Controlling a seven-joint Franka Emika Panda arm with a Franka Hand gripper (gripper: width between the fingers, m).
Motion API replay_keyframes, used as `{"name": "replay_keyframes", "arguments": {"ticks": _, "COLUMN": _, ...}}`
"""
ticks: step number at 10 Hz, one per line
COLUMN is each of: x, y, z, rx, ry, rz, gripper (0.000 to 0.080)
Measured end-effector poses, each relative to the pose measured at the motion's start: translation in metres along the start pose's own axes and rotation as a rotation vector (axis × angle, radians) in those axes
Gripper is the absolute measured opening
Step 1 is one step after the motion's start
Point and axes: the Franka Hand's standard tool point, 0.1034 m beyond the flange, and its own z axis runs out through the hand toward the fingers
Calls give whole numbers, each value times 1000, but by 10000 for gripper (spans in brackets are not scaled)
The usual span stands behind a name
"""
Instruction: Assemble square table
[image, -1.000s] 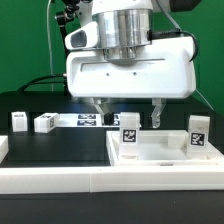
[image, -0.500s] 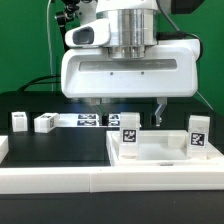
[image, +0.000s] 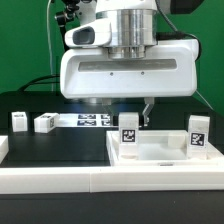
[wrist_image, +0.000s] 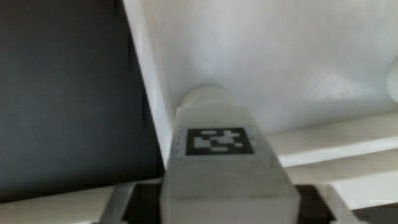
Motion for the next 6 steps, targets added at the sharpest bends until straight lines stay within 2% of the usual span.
{"name": "replay_keyframes", "arguments": {"ticks": 2, "x": 0, "y": 0, "z": 0, "rx": 1, "ry": 0, "rz": 22, "gripper": 288}}
{"name": "replay_keyframes", "arguments": {"ticks": 4, "x": 0, "y": 0, "z": 0, "rx": 3, "ry": 1, "rz": 202, "gripper": 288}}
{"name": "replay_keyframes", "arguments": {"ticks": 6, "x": -1, "y": 1, "z": 1, "rx": 21, "ry": 9, "rz": 419, "gripper": 288}}
